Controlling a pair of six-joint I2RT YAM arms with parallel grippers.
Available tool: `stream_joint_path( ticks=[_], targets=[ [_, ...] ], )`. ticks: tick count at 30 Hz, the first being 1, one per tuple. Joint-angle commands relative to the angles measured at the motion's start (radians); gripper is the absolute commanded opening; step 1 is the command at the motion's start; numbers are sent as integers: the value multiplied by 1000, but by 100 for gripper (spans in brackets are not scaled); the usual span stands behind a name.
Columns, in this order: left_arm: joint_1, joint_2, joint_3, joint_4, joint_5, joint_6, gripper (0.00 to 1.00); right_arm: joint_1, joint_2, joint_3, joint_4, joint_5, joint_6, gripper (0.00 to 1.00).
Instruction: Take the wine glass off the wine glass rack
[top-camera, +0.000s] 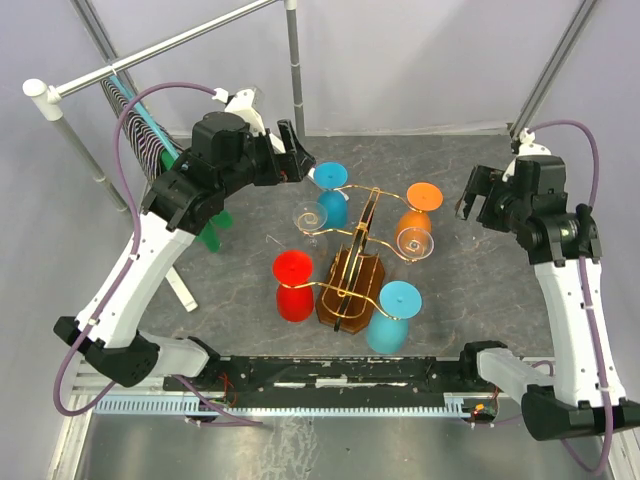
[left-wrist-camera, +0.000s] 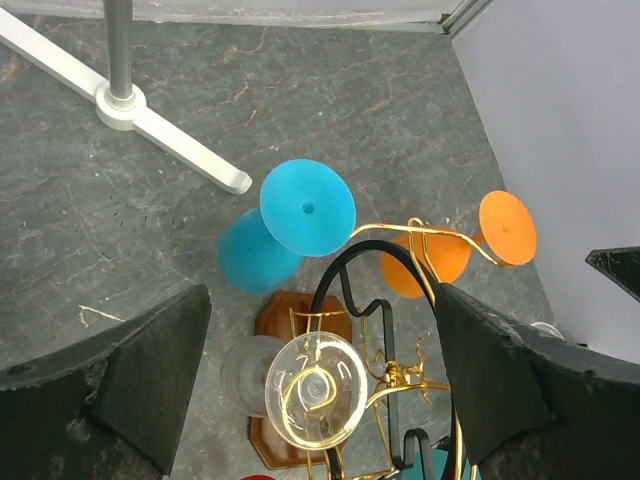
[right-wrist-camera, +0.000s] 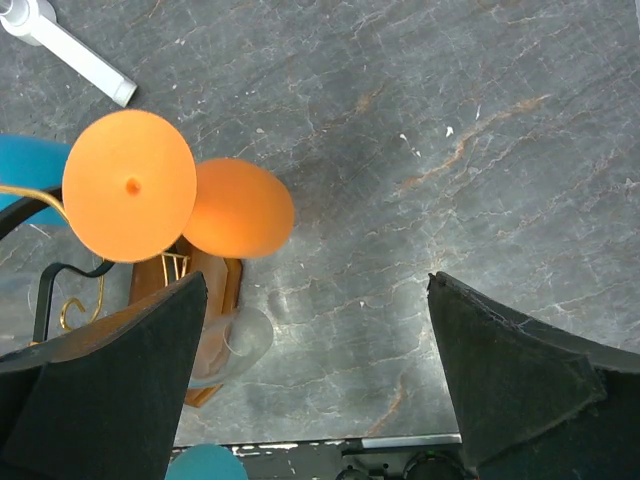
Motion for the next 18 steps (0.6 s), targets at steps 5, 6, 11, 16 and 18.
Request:
stream_joint_path(
  ticks=[5,6,11,16,18],
  targets=[
    [-6,-30,-15,38,-29,1,99,-61,56,-29,176,-84,64,98],
    [-6,-31,-19,38,-30,2,99,-75,45,-62,231,-122,92,95],
    [-5,-43,-25,29,-32,6,99,-143,47,-151,371,-313,205,86],
    [-6,-64,-52,28,-30,-2,99,-196,45,-253,543,-503,321,79],
    [-5,-75,-65,30,-28,-8,99,-212,54,-288,603,-562,360,74]
  ],
)
